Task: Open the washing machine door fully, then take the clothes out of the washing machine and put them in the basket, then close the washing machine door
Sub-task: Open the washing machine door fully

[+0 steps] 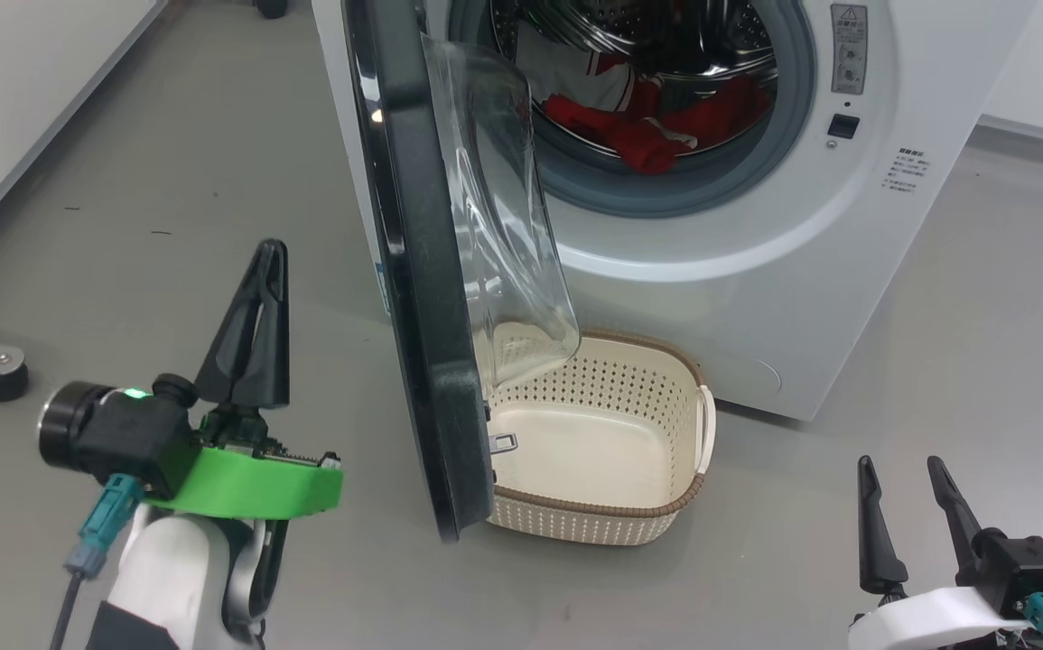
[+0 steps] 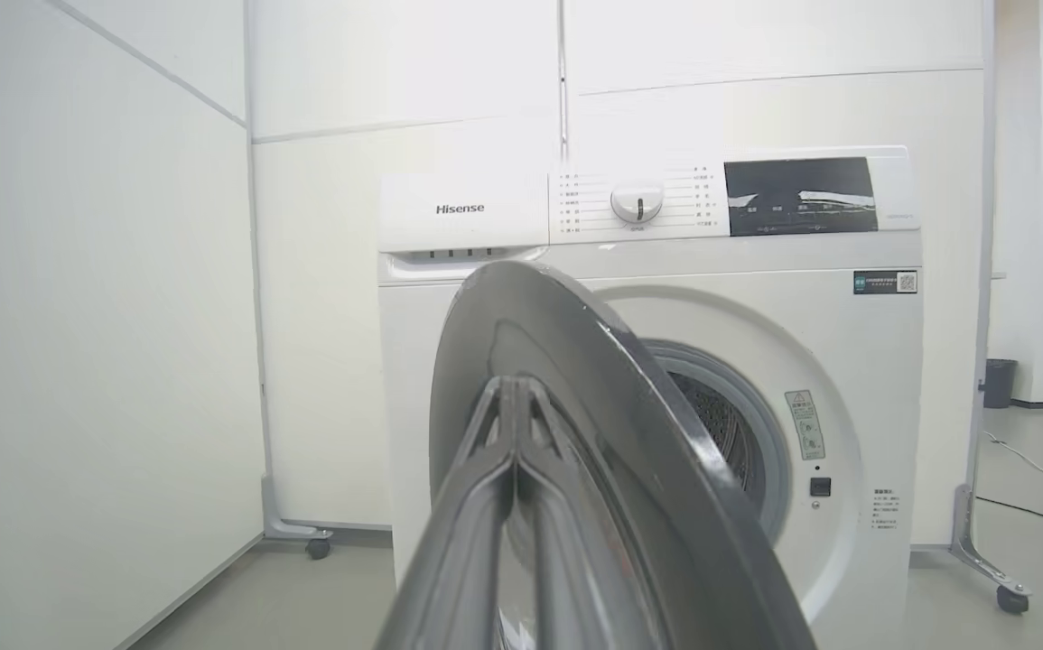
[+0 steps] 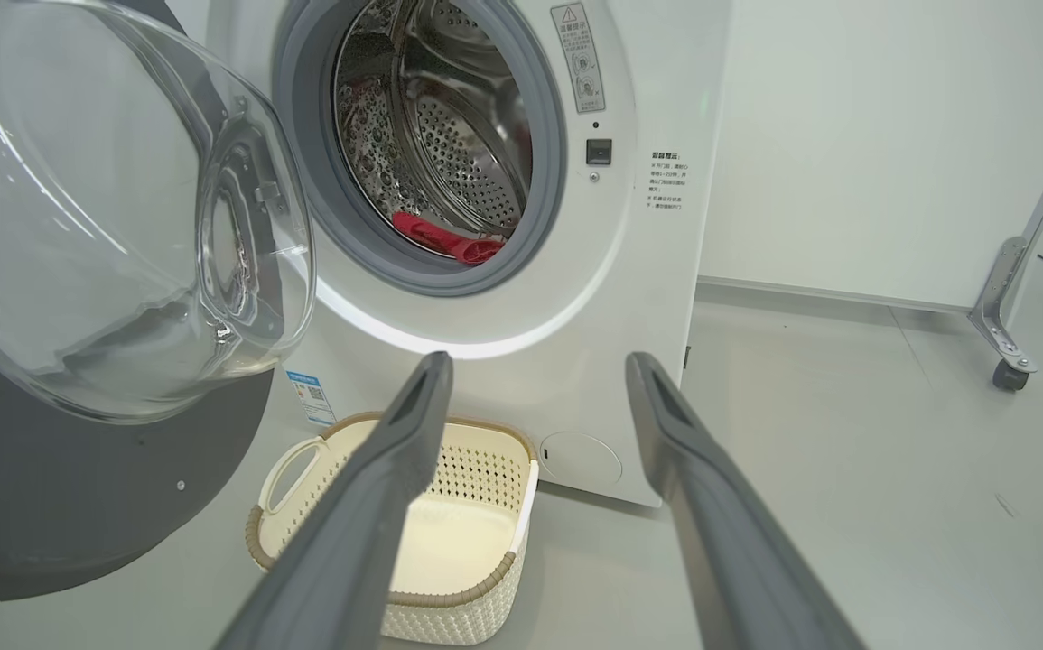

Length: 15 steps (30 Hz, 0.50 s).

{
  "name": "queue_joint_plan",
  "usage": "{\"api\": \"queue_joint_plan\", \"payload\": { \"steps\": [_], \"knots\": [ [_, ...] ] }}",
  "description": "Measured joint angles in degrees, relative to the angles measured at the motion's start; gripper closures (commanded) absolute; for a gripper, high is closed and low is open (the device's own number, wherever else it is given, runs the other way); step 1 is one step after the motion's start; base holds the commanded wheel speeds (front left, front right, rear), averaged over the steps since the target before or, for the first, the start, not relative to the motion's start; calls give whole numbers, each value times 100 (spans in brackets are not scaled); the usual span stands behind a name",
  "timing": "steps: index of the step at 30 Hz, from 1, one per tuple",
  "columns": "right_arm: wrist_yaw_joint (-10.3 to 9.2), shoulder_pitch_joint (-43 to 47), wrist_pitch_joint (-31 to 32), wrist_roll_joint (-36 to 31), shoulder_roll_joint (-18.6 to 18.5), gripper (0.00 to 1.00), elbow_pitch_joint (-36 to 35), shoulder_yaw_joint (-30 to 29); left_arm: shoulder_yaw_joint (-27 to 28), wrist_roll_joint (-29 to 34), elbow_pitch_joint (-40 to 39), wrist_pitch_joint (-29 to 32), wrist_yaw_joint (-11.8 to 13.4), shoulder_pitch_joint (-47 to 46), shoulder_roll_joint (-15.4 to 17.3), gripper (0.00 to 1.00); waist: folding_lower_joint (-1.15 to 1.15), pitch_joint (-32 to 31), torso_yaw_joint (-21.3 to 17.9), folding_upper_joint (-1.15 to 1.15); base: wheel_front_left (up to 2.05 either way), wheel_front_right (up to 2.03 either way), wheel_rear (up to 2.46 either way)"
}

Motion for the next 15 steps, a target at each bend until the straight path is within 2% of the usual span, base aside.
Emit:
{"api": "queue_joint_plan", "payload": {
  "steps": [5, 8, 15],
  "knots": [
    [96, 49, 0, -8, 20, 0, 46, 11, -52, 115, -594, -30, -16, -128, -4, 100, 0, -111, 4, 0, 0, 0, 0],
    [98, 92, 0, -24, 47, 0, 68, 19, -182, 148, -891, -31, -112, -132, -8, 100, 0, -158, -10, 0, 0, 0, 0],
    [156, 94, 0, -49, 80, 0, 109, 25, -879, 155, -1347, -31, -345, -125, -8, 100, 0, -247, -77, 0, 0, 0, 0]
  ]
}}
